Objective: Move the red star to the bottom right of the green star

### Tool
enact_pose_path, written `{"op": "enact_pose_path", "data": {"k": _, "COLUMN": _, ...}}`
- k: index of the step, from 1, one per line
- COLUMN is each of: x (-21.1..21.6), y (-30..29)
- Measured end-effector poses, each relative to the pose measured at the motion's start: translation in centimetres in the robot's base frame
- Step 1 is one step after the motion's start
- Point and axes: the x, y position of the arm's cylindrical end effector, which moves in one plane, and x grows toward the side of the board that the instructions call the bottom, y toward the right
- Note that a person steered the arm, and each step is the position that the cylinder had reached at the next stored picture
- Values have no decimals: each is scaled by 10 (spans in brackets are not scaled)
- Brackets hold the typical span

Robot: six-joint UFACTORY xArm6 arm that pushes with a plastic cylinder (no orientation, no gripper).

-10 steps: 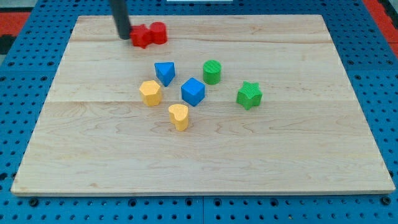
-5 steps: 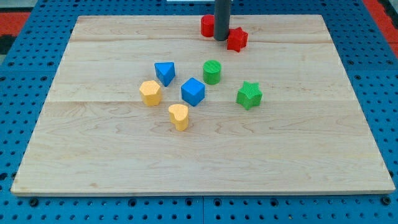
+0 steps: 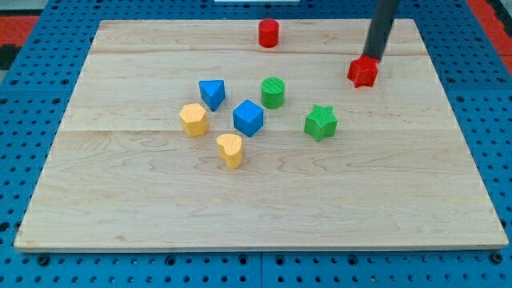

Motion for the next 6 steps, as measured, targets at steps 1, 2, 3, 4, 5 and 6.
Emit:
{"op": "enact_pose_path", "data": {"k": 1, "x": -15, "y": -8}}
{"op": "enact_pose_path", "data": {"k": 2, "x": -12, "y": -16}}
{"op": "enact_pose_path", "data": {"k": 3, "x": 25, "y": -15}}
{"op": "enact_pose_path", "data": {"k": 4, "x": 69, "y": -15}}
{"op": "enact_pose_path", "data": {"k": 5, "x": 121, "y": -15}}
{"op": "enact_pose_path", "data": {"k": 6, "x": 165, "y": -15}}
